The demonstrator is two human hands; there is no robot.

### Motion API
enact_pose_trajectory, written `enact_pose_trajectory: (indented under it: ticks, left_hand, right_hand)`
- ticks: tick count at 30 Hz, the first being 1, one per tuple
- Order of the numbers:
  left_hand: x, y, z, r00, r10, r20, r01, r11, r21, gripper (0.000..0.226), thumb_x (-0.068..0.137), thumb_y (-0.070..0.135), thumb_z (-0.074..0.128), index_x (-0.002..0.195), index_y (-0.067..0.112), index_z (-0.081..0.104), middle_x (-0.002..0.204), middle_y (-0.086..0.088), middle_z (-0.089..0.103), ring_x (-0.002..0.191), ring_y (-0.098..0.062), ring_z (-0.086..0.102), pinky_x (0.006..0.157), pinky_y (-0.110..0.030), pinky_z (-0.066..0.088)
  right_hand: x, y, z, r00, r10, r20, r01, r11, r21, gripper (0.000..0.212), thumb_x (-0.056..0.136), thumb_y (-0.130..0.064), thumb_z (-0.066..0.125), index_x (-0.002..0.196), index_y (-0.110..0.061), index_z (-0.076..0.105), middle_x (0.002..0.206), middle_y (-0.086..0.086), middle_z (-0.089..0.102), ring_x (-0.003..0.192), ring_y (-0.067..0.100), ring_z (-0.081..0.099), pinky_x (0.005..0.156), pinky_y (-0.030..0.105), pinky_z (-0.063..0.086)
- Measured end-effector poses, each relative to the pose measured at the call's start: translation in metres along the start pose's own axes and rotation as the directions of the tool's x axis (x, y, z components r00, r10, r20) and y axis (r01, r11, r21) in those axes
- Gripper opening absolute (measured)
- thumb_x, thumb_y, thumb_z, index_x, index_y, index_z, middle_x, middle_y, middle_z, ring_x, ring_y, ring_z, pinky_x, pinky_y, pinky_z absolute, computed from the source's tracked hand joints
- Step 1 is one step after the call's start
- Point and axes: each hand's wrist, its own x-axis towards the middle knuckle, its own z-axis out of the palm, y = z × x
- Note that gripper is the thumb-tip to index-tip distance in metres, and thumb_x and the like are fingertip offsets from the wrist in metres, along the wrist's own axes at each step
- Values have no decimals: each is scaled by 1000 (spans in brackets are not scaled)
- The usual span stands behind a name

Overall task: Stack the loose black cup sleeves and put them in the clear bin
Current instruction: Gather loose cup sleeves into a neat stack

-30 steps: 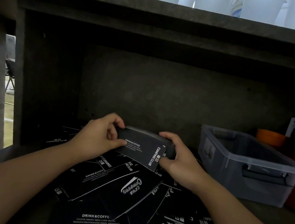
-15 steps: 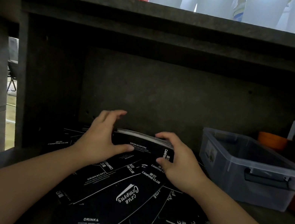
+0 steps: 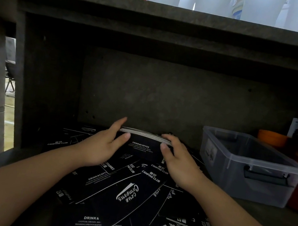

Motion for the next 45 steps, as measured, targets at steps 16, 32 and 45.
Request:
enact_pose_trajectory:
  ticks: [16, 32, 45]
  left_hand:
    - [-3, -4, -19, 913, -103, 394, -5, 965, 264, 138, 40, 96, 55, 154, 40, 2, 159, 21, -16, 149, -14, -3, 122, -37, 13]
    - [-5, -3, -24, 982, 183, -57, -186, 980, -65, 21, 93, 28, 61, 110, 37, 70, 98, 23, 72, 98, 5, 66, 88, -15, 48]
    - [-1, -6, -27, 951, -13, -310, 1, 999, -36, 19, 77, 47, 75, 83, 29, 71, 71, 12, 72, 62, -2, 68, 65, -22, 53]
  right_hand:
    - [7, 11, -23, 892, 192, -410, -129, 976, 176, 28, 100, -13, 43, 127, -16, 48, 87, -8, 57, 79, 7, 56, 63, 21, 42]
    - [5, 14, -20, 900, 150, -410, -114, 987, 112, 25, 99, -10, 47, 123, -15, 52, 85, -9, 57, 80, 9, 55, 73, 24, 39]
    - [1, 1, -15, 959, 9, -283, 39, 986, 164, 19, 98, -13, 48, 110, -27, 53, 92, -14, 58, 79, -2, 56, 57, 4, 43]
